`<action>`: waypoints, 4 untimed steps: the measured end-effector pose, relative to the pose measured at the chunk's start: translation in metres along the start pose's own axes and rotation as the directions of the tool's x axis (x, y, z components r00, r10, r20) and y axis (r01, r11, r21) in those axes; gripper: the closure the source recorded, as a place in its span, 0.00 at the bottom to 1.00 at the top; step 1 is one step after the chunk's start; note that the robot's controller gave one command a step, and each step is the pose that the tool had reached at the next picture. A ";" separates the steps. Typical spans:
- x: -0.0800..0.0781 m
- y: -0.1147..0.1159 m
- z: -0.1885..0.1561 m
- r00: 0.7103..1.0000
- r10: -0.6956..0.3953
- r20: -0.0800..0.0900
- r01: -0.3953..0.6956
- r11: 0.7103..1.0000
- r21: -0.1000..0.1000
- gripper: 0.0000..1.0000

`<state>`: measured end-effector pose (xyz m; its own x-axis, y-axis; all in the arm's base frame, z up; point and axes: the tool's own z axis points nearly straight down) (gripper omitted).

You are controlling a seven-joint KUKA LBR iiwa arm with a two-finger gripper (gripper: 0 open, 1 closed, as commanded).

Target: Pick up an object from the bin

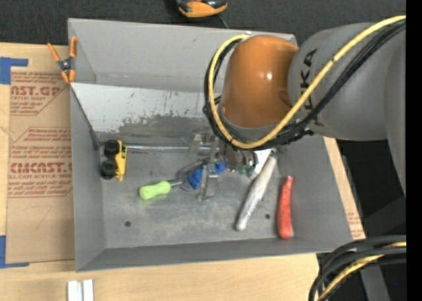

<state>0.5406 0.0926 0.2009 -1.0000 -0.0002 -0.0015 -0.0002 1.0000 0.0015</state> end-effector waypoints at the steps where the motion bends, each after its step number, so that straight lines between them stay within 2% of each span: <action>1: 0.000 0.000 0.000 1.000 0.000 0.000 0.000 1.000 0.000 0.00; 2: 0.000 0.011 0.064 0.999 0.043 -0.005 -0.043 0.999 -0.001 0.00; 3: -0.004 0.014 0.050 0.971 -0.241 0.010 0.241 0.971 0.001 0.00; 4: 0.002 0.002 0.125 0.982 -0.188 -0.005 0.188 0.982 -0.002 0.00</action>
Offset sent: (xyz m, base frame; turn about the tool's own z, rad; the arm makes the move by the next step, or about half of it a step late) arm 0.0021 0.0100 -0.0602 0.0442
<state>0.5392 0.0945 0.0756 -0.9821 -0.1881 0.0032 -0.1881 0.9821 0.0037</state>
